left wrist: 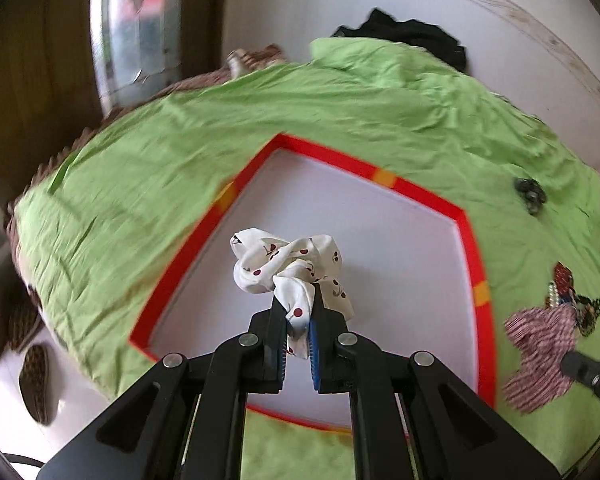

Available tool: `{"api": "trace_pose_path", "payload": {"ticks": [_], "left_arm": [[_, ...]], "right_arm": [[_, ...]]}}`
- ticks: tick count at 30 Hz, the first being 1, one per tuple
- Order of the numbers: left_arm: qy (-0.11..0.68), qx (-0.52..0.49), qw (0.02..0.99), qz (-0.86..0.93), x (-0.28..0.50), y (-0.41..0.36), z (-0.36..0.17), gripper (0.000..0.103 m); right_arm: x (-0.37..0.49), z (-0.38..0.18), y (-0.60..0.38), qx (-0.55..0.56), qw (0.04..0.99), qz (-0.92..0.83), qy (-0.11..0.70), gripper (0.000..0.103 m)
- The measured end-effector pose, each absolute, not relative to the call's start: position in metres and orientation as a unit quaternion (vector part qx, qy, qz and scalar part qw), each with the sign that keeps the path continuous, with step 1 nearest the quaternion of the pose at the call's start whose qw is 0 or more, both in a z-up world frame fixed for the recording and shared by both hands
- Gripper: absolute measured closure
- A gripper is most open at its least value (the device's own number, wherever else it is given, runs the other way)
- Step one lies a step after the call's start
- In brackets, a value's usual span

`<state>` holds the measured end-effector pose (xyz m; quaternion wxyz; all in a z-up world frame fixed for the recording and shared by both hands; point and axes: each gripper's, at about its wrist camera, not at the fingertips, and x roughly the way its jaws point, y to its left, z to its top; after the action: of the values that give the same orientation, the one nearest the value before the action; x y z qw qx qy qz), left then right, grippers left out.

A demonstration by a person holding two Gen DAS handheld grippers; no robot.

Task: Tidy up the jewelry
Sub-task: 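Carry both scrunchies to the red-framed tray and open both tools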

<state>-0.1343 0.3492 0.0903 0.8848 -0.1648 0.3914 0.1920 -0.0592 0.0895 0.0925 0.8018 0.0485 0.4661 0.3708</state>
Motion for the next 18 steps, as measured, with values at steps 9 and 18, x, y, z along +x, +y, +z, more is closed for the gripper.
{"api": "trace_pose_path", "payload": {"ticks": [9, 18], "left_arm": [[0.409, -0.192, 0.867, 0.211, -0.139, 0.373, 0.072, 0.094], [0.388, -0.223, 0.867, 0.218, -0.153, 0.373, 0.085, 0.072]], "right_arm": [[-0.060, 0.053, 0.145, 0.007, 0.776, 0.378, 0.505, 0.097], [-0.059, 0.059, 0.136, -0.003, 0.791, 0.372, 0.486, 0.071]]}}
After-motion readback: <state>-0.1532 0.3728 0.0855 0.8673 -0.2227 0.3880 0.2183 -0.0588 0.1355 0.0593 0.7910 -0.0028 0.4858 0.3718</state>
